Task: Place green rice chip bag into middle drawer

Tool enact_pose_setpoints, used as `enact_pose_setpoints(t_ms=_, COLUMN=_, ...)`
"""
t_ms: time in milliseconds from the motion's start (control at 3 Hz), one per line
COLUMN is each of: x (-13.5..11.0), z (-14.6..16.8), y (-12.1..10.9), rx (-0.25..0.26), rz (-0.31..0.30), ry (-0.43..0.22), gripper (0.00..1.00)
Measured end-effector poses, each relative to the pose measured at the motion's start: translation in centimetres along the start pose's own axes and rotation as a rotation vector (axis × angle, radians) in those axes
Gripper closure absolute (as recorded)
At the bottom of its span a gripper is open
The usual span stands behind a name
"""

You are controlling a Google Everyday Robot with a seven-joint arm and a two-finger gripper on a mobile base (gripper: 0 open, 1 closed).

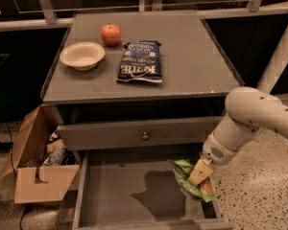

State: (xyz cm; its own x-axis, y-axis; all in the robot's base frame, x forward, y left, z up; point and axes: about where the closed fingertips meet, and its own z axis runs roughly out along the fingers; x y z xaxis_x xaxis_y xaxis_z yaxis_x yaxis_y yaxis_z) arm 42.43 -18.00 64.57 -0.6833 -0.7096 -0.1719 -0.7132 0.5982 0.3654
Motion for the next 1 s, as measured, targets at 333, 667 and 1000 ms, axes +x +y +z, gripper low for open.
enact_pose_setpoints(t_ms=333, x=0.0, z=0.1, y=0.0, rx=-0.002, rz=0.001, ry=0.000, gripper=1.00)
enact_pose_setpoints(t_ms=667, x=-0.1, z=4.1, y=-0.3, rx=-0.038, rz=0.047, ry=0.018, gripper=1.00)
enact_pose_setpoints(t_ms=1000, x=-0.5, z=9.3, y=-1.8, rx=-0.067, rz=0.130, ry=0.030, gripper=1.00)
